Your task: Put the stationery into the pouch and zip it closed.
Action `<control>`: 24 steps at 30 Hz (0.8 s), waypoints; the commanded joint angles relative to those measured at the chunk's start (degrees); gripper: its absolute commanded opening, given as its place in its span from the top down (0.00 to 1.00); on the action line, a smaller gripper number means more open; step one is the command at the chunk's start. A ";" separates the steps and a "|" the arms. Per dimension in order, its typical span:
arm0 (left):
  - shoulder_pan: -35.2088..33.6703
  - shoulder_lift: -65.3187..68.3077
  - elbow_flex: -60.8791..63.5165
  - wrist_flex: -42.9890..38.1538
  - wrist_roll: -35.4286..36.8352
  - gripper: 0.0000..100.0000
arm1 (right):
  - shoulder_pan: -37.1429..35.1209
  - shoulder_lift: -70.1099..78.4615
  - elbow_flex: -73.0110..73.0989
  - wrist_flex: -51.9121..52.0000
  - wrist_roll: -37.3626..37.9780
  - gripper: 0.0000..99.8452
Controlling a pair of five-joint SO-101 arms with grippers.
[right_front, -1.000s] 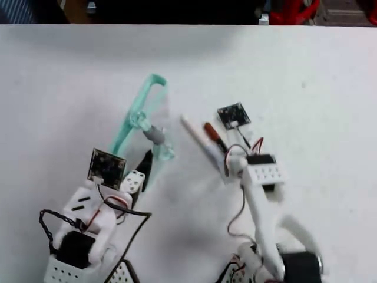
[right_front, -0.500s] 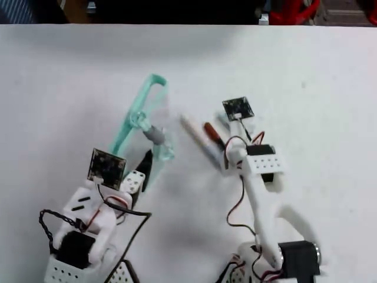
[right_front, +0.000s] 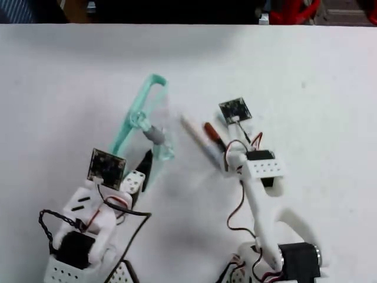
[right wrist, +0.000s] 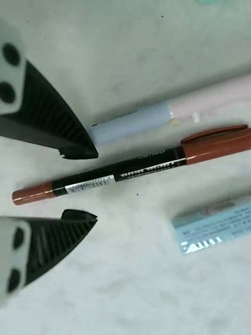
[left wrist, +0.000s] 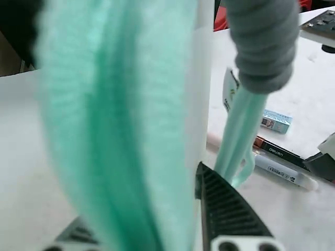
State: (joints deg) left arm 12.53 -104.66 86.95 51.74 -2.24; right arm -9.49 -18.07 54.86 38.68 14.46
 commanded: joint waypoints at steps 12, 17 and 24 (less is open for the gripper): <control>0.92 0.13 1.05 -2.64 -0.35 0.85 | 1.80 -2.77 -0.18 -1.80 -0.79 0.82; 0.92 0.13 1.49 -3.08 -0.35 0.85 | 2.33 -2.77 0.26 -1.98 -0.97 0.99; 0.92 0.13 1.49 -3.08 -0.35 0.85 | 2.15 -2.77 0.26 -1.98 -0.79 0.93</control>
State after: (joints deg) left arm 12.62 -104.66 88.70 49.98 -2.24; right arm -7.56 -18.07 55.30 37.63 13.85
